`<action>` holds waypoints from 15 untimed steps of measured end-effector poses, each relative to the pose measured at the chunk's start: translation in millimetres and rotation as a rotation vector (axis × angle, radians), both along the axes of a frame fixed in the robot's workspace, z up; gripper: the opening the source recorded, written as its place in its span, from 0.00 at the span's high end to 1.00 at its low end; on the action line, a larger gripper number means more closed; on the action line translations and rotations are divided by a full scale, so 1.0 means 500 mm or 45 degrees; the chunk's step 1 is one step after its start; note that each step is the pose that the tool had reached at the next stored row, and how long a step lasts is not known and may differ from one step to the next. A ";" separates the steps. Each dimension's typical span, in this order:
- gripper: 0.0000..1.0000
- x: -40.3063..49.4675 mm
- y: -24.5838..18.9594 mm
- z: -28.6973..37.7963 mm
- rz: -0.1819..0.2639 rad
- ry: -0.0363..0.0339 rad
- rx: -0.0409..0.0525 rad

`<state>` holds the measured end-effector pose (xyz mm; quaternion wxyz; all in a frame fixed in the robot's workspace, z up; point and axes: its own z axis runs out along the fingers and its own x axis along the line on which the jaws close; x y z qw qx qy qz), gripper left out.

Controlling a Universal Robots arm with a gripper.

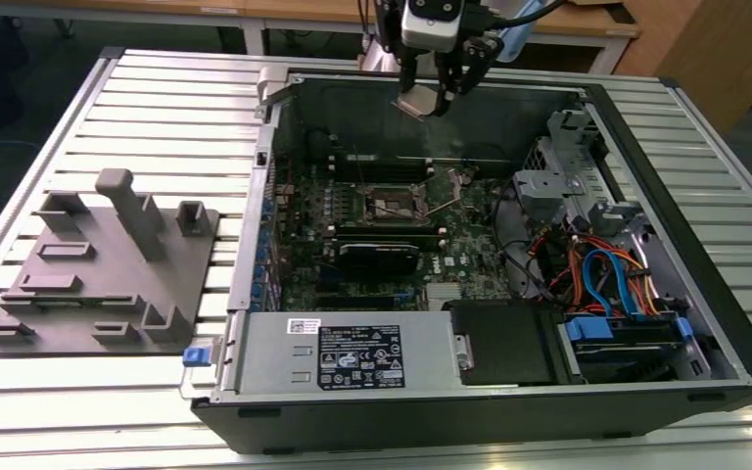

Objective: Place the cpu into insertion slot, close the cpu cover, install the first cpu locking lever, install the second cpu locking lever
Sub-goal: 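Place the cpu into insertion slot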

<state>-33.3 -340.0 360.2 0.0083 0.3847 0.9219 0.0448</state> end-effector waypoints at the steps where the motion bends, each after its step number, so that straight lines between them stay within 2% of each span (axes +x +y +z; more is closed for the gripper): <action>1: 0.46 0.000 0.0000 0.000 -0.018 0.0000 0.000; 7: 0.46 0.000 0.0001 -0.001 -0.119 0.0001 -0.001; 15: 0.46 0.000 0.0001 -0.001 -0.122 0.0000 -0.001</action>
